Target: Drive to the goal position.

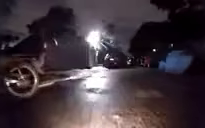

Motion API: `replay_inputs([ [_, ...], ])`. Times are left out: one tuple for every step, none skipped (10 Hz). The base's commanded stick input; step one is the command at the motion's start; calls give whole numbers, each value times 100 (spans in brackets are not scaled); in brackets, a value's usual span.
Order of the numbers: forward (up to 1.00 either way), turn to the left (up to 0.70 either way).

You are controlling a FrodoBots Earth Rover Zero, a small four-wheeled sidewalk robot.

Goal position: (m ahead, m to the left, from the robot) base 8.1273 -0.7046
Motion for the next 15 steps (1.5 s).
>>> replay_inputs([
  [100,-1],
  [100,0],
  [100,0],
  [100,0],
  [100,0],
  [100,0],
  [100,0],
  [100,0],
  [100,0],
  [100,0],
  [100,0],
  [100,-9],
  [100,-27],
  [100,-23],
  [100,0],
])
